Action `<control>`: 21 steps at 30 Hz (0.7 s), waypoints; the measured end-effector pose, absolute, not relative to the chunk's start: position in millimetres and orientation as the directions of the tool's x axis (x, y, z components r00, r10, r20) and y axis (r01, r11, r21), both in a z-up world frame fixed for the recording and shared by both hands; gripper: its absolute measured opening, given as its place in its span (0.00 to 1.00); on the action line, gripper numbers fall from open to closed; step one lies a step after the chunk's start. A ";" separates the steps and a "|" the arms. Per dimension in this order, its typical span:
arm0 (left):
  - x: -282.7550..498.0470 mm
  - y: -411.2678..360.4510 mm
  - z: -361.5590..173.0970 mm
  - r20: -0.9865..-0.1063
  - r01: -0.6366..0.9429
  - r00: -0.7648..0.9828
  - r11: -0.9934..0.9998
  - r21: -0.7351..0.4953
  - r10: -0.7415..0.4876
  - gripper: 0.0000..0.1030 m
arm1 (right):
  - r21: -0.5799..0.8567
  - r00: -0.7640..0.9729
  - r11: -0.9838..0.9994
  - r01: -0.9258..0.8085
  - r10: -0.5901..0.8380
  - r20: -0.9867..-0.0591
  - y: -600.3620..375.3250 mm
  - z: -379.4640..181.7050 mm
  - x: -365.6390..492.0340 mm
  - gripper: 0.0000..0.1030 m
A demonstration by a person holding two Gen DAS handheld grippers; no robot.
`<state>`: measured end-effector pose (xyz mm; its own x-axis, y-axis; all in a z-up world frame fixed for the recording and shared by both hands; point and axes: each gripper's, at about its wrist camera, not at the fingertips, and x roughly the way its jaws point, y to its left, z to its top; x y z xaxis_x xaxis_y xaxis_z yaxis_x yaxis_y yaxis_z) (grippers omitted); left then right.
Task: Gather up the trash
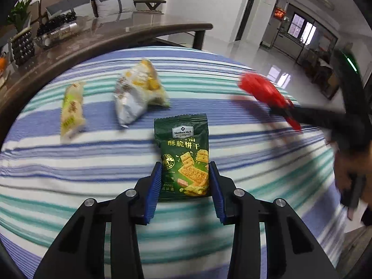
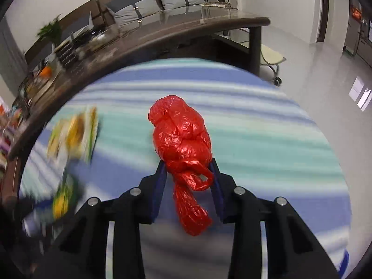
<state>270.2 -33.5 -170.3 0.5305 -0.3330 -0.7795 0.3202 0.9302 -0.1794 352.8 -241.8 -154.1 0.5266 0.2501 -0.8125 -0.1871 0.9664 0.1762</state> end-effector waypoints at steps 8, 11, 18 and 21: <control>216.0 -62.1 -162.8 -0.783 0.397 0.499 0.901 -0.173 -0.370 0.38 | 0.109 0.560 0.983 -0.145 0.172 -0.810 -267.1 -156.0 210.8 0.35; 194.4 -63.4 -157.6 -0.775 0.402 0.515 0.901 -0.160 -0.367 0.41 | 0.119 0.558 0.983 -0.139 0.177 -0.811 -261.8 -160.2 186.3 0.37; 174.0 -67.2 -157.2 -0.784 0.391 0.534 0.915 -0.101 -0.315 0.87 | 0.047 0.562 0.982 -0.185 0.145 -0.814 -235.7 -171.3 166.9 0.77; 171.0 -72.1 -167.8 -0.808 0.402 0.520 0.914 -0.056 -0.278 0.88 | 0.045 0.578 0.983 -0.180 0.142 -0.804 -234.6 -173.4 165.5 0.80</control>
